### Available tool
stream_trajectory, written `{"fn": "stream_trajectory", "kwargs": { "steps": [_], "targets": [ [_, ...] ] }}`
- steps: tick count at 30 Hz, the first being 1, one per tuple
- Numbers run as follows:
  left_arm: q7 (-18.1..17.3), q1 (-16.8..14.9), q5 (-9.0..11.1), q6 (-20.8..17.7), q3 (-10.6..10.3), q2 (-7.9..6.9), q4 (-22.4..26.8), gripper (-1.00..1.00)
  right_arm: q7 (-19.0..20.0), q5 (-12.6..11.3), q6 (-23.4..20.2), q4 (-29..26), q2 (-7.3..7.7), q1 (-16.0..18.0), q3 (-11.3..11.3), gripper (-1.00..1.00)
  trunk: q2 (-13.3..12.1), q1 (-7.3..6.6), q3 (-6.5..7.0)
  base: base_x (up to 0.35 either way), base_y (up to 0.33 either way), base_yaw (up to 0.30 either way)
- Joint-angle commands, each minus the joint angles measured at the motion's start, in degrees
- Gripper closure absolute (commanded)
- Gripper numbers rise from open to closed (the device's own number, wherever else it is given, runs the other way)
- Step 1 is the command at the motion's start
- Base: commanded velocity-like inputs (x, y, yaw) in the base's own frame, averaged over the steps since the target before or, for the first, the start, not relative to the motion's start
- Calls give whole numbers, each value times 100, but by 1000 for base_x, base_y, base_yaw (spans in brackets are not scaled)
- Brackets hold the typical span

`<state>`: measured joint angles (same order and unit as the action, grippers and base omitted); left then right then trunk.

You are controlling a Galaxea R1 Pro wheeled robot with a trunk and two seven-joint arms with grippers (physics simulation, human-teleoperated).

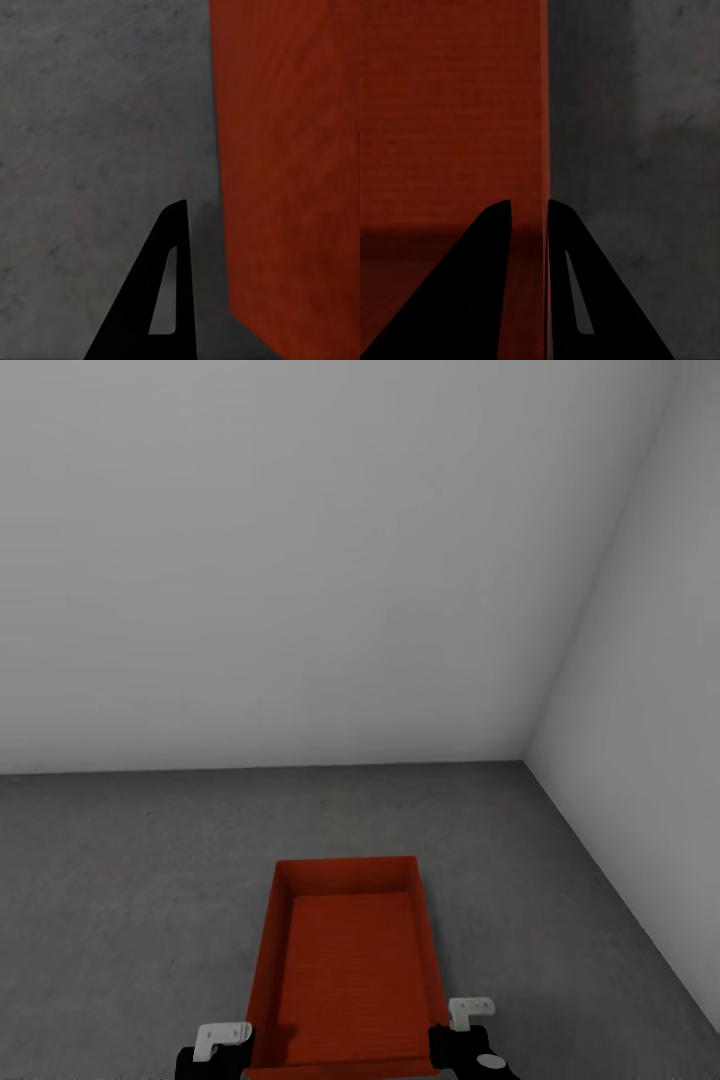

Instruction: Move the two storage containers from the living room to the garage. In the garage, place one container on the floor and stack the other container on top of it (either order is fine).

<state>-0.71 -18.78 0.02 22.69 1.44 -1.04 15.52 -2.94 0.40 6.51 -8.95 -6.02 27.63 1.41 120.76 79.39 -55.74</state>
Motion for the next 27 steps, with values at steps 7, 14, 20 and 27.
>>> {"fn": "stream_trajectory", "kwargs": {
  "steps": [7, 14, 20, 27],
  "targets": [
    [10, -3, 22, 16, 49, -1, -5, 100, -37, 12, 17, -1, -1, 5, -29, 100, 2, -1, -69, 0, 0, 0],
    [10, -3, 19, 16, 49, -1, -5, 100, -38, 12, 17, -1, -3, 5, -30, 100, 2, -1, -134, 0, 0, 0],
    [10, -3, 20, 16, 51, -1, -5, 100, -37, 12, 17, -1, 1, 5, -31, 100, 2, -1, -190, 0, 0, 0],
    [10, -3, 20, 16, 50, -1, -5, 100, -35, 12, 17, -1, -1, 5, -28, 100, 2, -1, -255, 0, 0, 0]
  ]
}}
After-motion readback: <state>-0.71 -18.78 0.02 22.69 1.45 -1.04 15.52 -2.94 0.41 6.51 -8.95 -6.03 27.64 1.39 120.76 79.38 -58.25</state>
